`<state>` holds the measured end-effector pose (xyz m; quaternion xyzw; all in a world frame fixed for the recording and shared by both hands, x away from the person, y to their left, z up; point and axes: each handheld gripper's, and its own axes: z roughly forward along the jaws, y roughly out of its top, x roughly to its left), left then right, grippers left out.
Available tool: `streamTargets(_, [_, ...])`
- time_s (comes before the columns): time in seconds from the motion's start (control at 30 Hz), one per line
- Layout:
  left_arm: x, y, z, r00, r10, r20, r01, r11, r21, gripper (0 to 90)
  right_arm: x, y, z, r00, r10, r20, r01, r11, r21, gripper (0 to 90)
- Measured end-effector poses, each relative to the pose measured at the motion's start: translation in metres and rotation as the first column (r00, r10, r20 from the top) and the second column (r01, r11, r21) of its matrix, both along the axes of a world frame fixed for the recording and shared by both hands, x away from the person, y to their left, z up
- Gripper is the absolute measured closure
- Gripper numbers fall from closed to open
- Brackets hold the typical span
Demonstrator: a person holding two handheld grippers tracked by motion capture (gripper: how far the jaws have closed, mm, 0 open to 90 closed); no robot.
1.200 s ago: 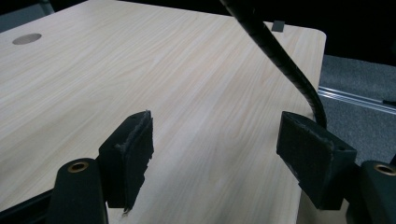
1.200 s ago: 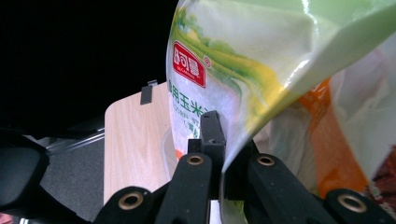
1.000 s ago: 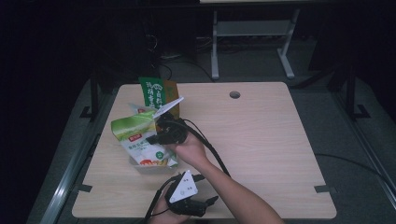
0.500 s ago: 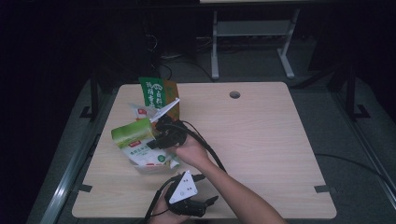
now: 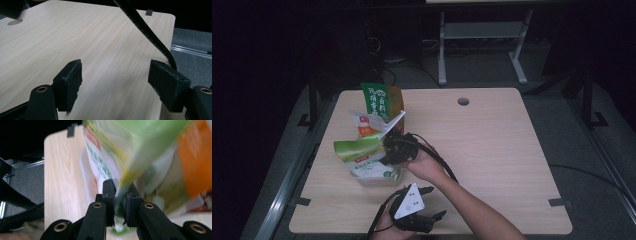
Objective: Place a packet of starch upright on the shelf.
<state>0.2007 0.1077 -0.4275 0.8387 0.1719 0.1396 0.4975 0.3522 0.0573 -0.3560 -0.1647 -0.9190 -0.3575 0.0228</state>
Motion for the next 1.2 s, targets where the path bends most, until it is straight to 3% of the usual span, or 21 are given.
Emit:
streamTargets(0.17, [0.000,-0.001,-0.001,0.9999,0.003,-0.013,-0.003,1.0000,0.004,27.0,0.005,-0.015,-0.013,0.9981,-0.022,-0.058,0.023,0.9995,0.021,82.0])
streamTargets(0.47, [0.001,-0.001,-0.002,0.9998,0.008,-0.017,-0.007,1.0000,0.002,26.9,0.008,-0.019,-0.015,0.9969,-0.016,-0.077,0.020,0.9986,0.050,80.6])
streamTargets(1.2, [0.005,0.000,-0.003,0.9993,0.025,-0.027,-0.025,0.9997,0.005,25.8,0.008,-0.050,-0.006,0.9961,-0.019,-0.086,0.029,0.9927,0.117,63.4])
